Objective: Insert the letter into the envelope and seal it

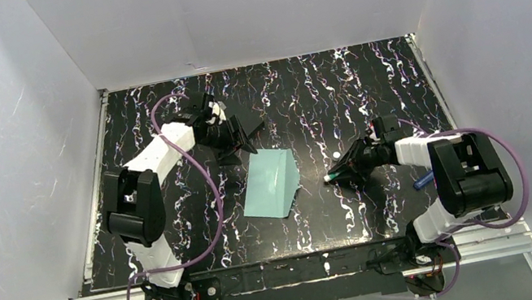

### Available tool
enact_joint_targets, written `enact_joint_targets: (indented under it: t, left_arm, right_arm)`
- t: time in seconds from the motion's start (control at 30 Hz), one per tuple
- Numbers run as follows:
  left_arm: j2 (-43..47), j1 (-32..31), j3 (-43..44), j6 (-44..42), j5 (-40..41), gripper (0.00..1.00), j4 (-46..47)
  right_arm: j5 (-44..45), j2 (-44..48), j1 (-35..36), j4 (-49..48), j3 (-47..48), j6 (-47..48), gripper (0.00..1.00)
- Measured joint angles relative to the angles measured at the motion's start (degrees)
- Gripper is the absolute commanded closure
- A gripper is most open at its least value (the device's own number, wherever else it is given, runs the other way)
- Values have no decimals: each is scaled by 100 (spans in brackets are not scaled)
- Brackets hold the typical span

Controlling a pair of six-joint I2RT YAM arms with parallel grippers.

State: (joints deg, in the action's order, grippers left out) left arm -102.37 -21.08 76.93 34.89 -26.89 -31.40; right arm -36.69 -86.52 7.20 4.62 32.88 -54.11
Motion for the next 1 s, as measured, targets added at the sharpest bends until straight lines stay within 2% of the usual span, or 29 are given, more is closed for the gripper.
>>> enact_joint_targets:
  t: [0.17, 0.23, 0.3, 0.37, 0.5, 0.63, 0.7, 0.9, 1.0]
  left_arm:
    - [-74, 0, -192, -195, 179, 40, -201]
    - [-125, 0, -201, -245, 210, 40, -269]
    - [-175, 2, -201, -302, 208, 46, -306]
    - [-219, 2, -199, -339, 201, 55, -321]
    - [-319, 2, -199, -400, 90, 82, -304]
    - [-334, 2, -205, -411, -70, 97, -173]
    - [-341, 2, -212, -411, -164, 100, -103]
    - [-487, 2, -382, -380, -424, 100, 160]
    - [-625, 2, -511, -380, -463, 100, 219]
  right_arm:
    - [-44, -251, -262, -184, -87, -61, 37]
    - [-105, -232, -330, -205, -63, -52, 32]
    - [-98, -190, -372, -122, 13, 4, 31]
    - [35, -66, -376, 46, 74, 140, 39]
    - [208, 352, -387, 459, 181, 448, 65]
    - [190, 590, -319, 588, 387, 800, 77]
    - [256, 527, -151, 673, 595, 979, 79]
    - [807, -90, 1082, 802, 1425, 1290, 85]
    - [1156, -448, 1432, 916, 1692, 1427, 86]
